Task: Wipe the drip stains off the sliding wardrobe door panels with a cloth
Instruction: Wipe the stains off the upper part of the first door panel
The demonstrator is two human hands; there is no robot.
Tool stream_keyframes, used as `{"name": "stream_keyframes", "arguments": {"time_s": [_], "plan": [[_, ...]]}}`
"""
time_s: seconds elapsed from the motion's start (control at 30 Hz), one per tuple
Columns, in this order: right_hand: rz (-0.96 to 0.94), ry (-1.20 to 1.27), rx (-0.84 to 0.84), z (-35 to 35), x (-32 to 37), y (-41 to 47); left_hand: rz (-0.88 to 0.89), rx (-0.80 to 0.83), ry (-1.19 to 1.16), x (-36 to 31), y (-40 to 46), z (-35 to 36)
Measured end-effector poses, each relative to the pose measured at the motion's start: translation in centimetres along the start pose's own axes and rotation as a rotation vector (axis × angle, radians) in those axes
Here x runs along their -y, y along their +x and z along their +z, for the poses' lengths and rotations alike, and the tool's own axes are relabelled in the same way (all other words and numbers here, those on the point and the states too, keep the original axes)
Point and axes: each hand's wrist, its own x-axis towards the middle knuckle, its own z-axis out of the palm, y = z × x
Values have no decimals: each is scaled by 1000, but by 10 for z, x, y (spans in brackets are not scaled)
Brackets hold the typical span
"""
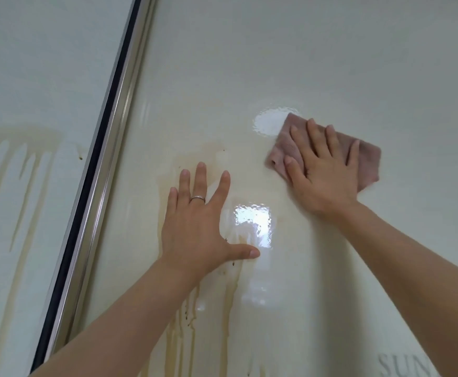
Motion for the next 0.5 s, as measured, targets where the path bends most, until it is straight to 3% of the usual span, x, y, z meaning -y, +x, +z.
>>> {"name": "stream_keyframes", "arguments": {"time_s": [0.07, 0.17, 0.23, 0.4, 0.5], "plan": [[-30, 9, -60, 9, 21, -23, 3, 2, -16, -1, 0, 1], [-346, -3, -42, 22, 34, -62, 5, 10, -59, -1, 0, -1], [-438, -18, -24, 17, 22, -61, 6, 37, -77, -3, -3, -4], [-163, 6, -50, 16, 27, -51, -37, 58, -70, 13, -25, -15], [-341, 39, -93, 30, 57, -98, -40, 144, -47, 23, -44, -11]]}}
